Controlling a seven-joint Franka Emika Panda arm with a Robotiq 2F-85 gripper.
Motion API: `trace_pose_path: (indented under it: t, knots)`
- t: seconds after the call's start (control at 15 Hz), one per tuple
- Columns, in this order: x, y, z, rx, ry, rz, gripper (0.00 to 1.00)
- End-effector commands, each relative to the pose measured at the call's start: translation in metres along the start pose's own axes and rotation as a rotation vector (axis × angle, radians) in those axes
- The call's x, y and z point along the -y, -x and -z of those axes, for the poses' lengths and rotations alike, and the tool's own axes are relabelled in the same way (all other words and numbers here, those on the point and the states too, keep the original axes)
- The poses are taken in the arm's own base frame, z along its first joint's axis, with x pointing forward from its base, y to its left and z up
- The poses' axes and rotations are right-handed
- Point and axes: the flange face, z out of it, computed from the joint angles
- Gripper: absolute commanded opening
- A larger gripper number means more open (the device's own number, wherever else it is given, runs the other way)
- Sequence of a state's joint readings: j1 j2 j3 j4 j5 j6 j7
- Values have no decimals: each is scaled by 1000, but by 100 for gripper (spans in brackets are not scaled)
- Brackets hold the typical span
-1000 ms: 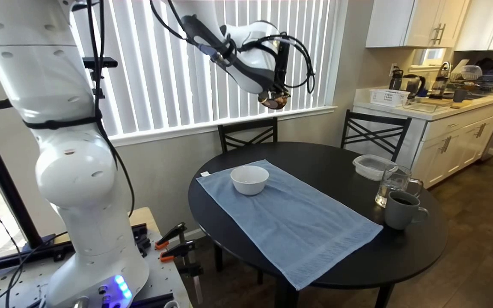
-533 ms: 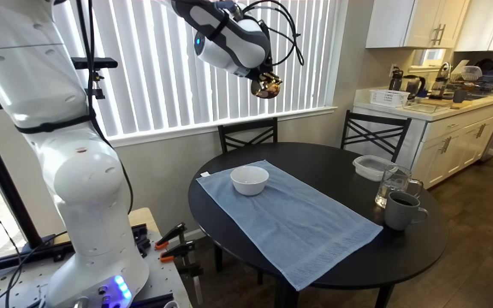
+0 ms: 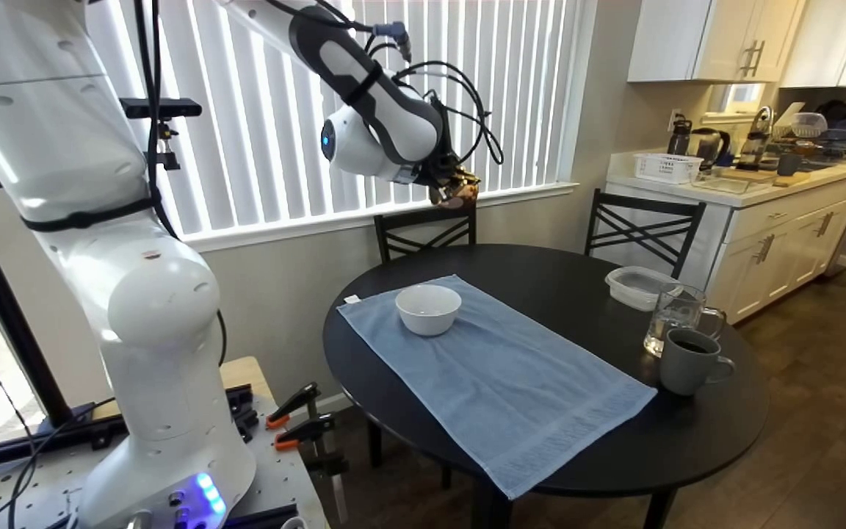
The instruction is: Transfer the contents of the cup into the white bowl
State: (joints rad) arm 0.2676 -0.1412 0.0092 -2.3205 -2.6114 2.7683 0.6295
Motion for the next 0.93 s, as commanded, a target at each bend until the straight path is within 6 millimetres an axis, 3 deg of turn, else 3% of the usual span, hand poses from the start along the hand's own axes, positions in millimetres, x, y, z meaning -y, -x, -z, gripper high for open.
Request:
trace_pose_path:
  t: [0.0, 0.87]
  knots:
    - [5, 0, 12, 44, 35, -5, 2]
    - [26, 1, 3, 37, -22, -1, 8]
